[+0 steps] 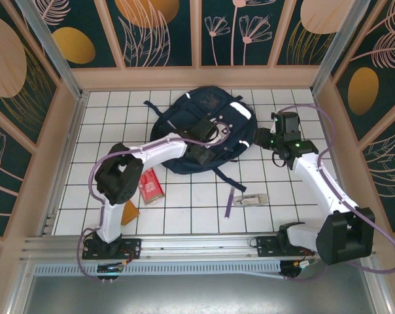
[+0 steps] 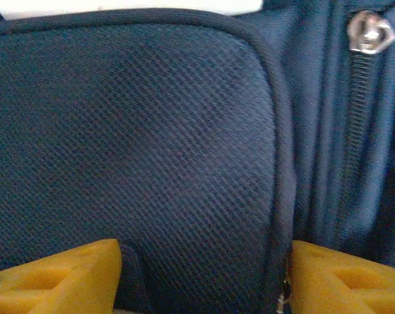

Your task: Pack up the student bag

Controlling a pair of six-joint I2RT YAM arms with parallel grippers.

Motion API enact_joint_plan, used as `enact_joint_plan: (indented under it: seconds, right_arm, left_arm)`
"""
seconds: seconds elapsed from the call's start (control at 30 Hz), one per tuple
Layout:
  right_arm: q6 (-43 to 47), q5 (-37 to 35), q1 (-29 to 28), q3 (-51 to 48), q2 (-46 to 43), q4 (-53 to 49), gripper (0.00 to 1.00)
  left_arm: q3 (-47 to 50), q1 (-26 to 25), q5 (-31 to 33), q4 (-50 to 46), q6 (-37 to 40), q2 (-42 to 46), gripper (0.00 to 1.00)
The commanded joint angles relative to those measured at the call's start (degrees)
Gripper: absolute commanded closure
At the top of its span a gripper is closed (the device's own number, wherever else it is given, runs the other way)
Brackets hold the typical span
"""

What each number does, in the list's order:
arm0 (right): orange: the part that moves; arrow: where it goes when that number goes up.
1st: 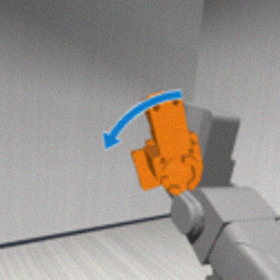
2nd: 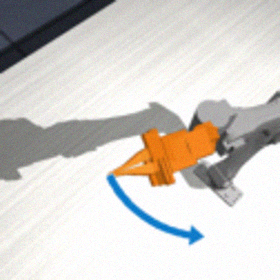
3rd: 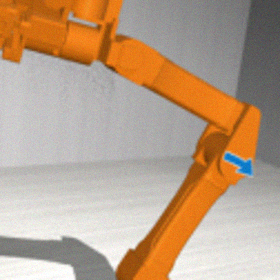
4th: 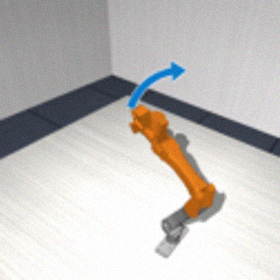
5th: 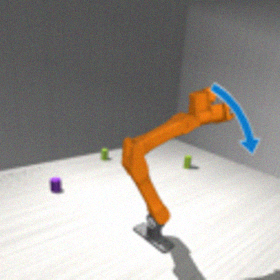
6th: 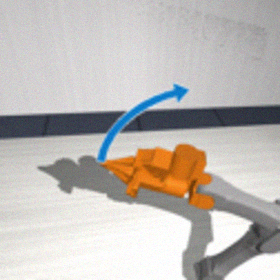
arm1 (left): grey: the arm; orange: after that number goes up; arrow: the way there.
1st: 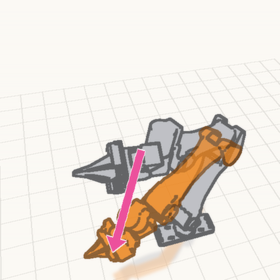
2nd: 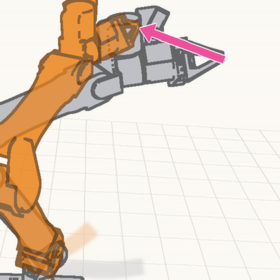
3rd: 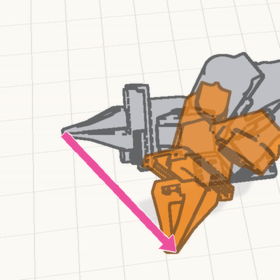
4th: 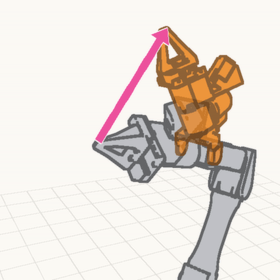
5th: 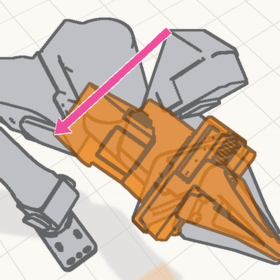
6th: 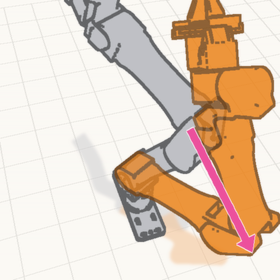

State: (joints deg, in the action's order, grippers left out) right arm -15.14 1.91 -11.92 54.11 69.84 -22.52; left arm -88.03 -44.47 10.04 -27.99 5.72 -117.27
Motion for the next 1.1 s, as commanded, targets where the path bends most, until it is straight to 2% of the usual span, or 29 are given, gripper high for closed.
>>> enact_joint_plan:
  seconds: [0.0, 0.07, 0.13, 0.17, 0.23, 0.3, 0.37, 0.5, 0.63, 0.73, 0.83, 0.9, 0.97, 1.07]
  right_arm:
    - [0.9, 3.4, 0.3, -1.3, 0.9, 3.0, 0.52]
    - [3.2, 7.1, 0.4, -2.2, 1.3, 5.0, 0.52]
    - [8.2, 12.7, 0.3, -2.7, 2.0, 6.9, 0.53]
    - [14.4, 17.5, 0.3, -3.1, 2.7, 7.7, 0.53]
    - [26.4, 24.3, 0.1, -2.9, 4.8, 7.2, 0.53]
    - [38.1, 29.1, 0.2, -1.3, 8.1, 5.2, 0.53]
    - [45.1, 32.0, 0.3, 1.6, 12.1, 2.8, 0.53]
    - [51.3, 34.5, 0.1, 9.8, 22.1, -1.2, 0.53]
    - [57.5, 34.0, 0.3, 14.5, 29.3, -5.3, 0.54]
    - [60.1, 32.7, 0.4, 17.4, 32.9, -8.7, 0.55]
    - [61.7, 34.2, 0.3, 18.4, 33.6, -8.8, 0.58]
    - [64.1, 37.7, 0.7, 18.2, 33.3, -9.5, 0.65]
    - [66.9, 41.6, 1.3, 17.9, 32.7, -10.1, 0.83]
    - [70.3, 45.7, 2.1, 16.3, 30.9, -10.4, 1.0]
  left_arm:
    - [-3.8, 0.4, 7.4, -3.6, -4.5, -2.9, 0.48]
    - [-5.2, 0.4, 7.1, -4.2, -6.0, -2.7, 0.78]
    - [-6.0, 0.4, 6.3, -4.1, -7.0, -1.6, 0.95]
    - [-6.3, 0.4, 6.0, -4.1, -7.3, -0.7, 1.0]
    - [-7.0, 0.4, 4.6, -4.2, -8.1, 1.0, 1.0]
    - [-8.0, 0.4, 0.6, -4.6, -8.8, 3.1, 1.0]
    - [-8.7, 0.4, -1.0, -4.5, -10.4, 5.1, 1.0]
    - [-11.4, 0.4, -4.9, -6.0, -10.7, 7.0, 1.0]
    - [-16.9, 0.4, -7.3, -9.7, -11.5, 4.9, 1.0]
    - [-21.8, 0.4, -9.3, -13.2, -11.7, 2.0, 1.0]
    - [-24.2, 0.4, -12.4, -14.5, -11.7, 0.6, 1.0]
    - [-24.3, 0.4, -13.9, -14.1, -11.7, 0.4, 1.0]
    - [-24.5, 0.4, -14.3, -14.1, -11.4, 0.3, 1.0]
    - [-25.2, 0.4, -13.5, -14.9, -11.0, -0.1, 1.0]
